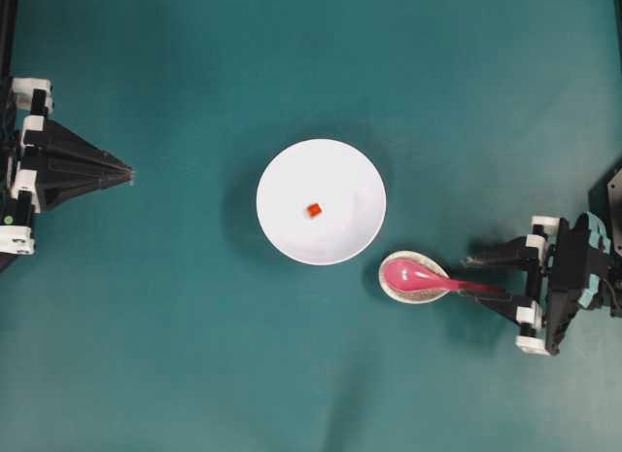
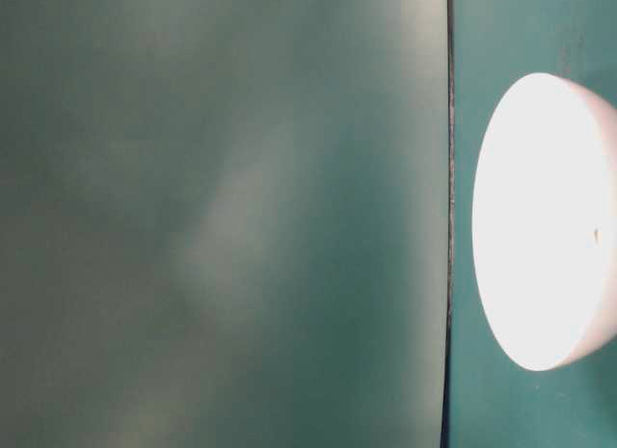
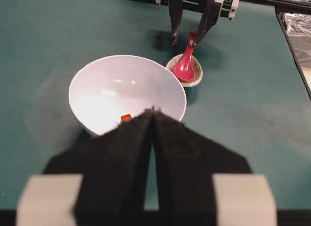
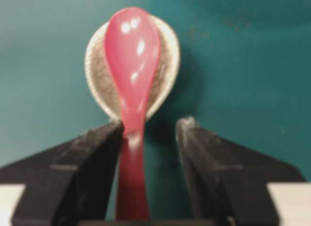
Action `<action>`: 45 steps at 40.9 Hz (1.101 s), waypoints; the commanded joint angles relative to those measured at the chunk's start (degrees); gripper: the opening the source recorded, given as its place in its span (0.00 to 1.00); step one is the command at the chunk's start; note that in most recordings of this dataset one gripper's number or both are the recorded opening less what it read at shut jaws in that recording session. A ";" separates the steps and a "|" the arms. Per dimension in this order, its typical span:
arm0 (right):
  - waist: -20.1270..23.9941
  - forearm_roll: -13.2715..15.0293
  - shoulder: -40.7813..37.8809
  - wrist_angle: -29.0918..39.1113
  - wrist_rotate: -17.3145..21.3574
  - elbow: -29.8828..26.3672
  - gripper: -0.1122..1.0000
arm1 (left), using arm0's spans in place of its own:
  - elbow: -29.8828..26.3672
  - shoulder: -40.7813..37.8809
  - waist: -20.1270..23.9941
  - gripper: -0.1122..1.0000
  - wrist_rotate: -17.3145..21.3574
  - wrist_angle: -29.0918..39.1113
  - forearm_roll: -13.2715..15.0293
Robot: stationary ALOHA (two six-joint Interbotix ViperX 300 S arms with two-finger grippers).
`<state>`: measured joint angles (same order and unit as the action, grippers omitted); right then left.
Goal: Grip the spoon and scoop the red block from the bowl with right arm.
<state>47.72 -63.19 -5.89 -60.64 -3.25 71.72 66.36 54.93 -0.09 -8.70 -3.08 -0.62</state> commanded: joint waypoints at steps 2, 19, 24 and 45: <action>2.64 -0.18 -0.26 -0.44 -0.09 -0.18 0.58 | -1.14 -0.44 0.09 0.10 0.00 0.09 -0.09; 4.04 -0.18 -1.32 -3.08 -0.09 1.41 0.58 | -1.14 -0.44 0.00 0.10 0.00 0.35 -0.09; 4.13 -0.18 -1.85 -3.34 -0.09 1.41 0.58 | -1.14 -0.44 0.09 0.10 0.00 0.53 -0.09; 4.04 -0.18 -5.27 -7.29 -0.09 0.09 0.49 | -1.14 -0.44 0.09 0.10 0.00 0.88 -0.09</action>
<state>51.50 -63.19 -11.78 -66.62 -3.34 71.89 66.36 54.84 -0.09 -8.70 -2.02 -0.62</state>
